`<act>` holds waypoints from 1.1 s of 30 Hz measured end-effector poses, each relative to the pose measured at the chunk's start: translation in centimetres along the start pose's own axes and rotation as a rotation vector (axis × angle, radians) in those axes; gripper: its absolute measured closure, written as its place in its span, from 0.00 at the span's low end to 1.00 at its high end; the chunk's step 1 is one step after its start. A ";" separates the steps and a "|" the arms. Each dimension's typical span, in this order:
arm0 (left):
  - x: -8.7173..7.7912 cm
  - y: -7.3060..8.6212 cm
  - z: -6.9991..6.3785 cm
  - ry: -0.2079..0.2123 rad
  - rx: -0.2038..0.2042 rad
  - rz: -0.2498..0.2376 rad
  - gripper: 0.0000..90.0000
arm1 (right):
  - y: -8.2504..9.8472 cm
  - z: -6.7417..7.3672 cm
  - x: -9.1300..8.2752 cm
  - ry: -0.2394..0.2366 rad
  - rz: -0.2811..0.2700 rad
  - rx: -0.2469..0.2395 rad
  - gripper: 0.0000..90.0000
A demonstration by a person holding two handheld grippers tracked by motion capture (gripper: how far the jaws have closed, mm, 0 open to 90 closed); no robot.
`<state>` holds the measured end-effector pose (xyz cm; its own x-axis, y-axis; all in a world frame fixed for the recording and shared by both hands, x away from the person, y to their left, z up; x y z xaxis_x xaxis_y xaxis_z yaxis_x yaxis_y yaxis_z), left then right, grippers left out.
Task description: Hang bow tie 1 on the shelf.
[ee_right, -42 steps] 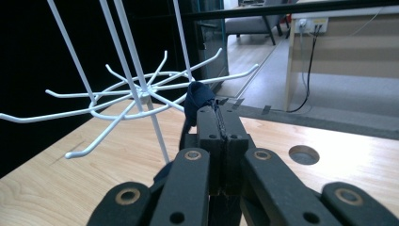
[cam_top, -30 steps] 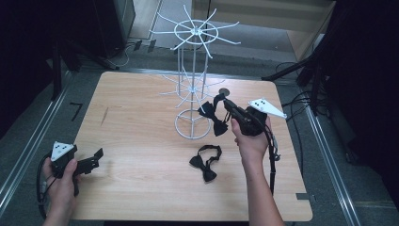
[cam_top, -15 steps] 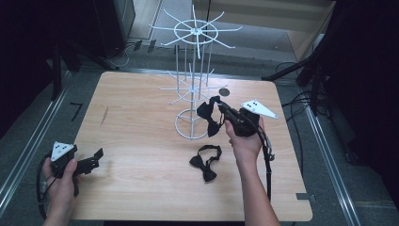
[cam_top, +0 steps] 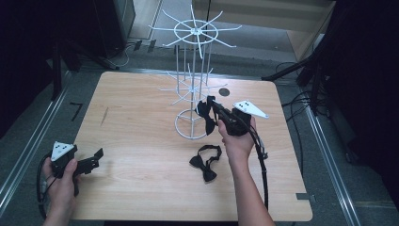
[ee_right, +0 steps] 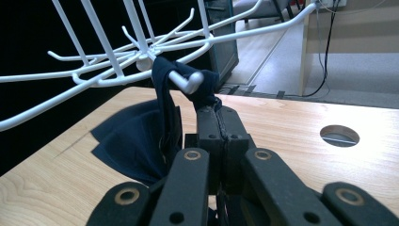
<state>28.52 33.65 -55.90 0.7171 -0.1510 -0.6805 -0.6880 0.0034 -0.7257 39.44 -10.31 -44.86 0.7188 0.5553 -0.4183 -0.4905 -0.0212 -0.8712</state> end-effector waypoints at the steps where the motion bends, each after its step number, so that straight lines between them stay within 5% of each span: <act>1: 0.0 0.0 0.0 0.000 0.000 0.000 0.02 | 0.0 0.0 0.0 0.000 0.000 0.000 1.00; 6: 0.0 0.0 0.0 -0.001 0.000 -0.003 0.02 | 0.3 -0.4 0.2 0.006 0.003 0.000 0.97; 18: 0.0 0.0 0.0 0.003 0.007 0.007 0.02 | 2.4 -2.8 -1.2 0.033 0.018 0.021 0.67; 33: 0.0 0.0 -0.1 0.003 0.003 -0.002 0.02 | 7.3 -4.1 -2.2 0.081 0.115 -0.006 0.60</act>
<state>28.50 33.57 -55.89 0.7185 -0.1536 -0.6784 -0.6858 0.0064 -0.7278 36.29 -15.12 -51.34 0.6955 0.4797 -0.5349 -0.5692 -0.0864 -0.8176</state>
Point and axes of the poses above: each handheld gripper's, and its own axes: x roughly forward along the jaws, y roughly out of its underside, z roughly to its left, the point moved 7 cm from there along x, roughly forward along the jaws, and after that the axes turned 11 degrees about z, right-handed, at the moved point
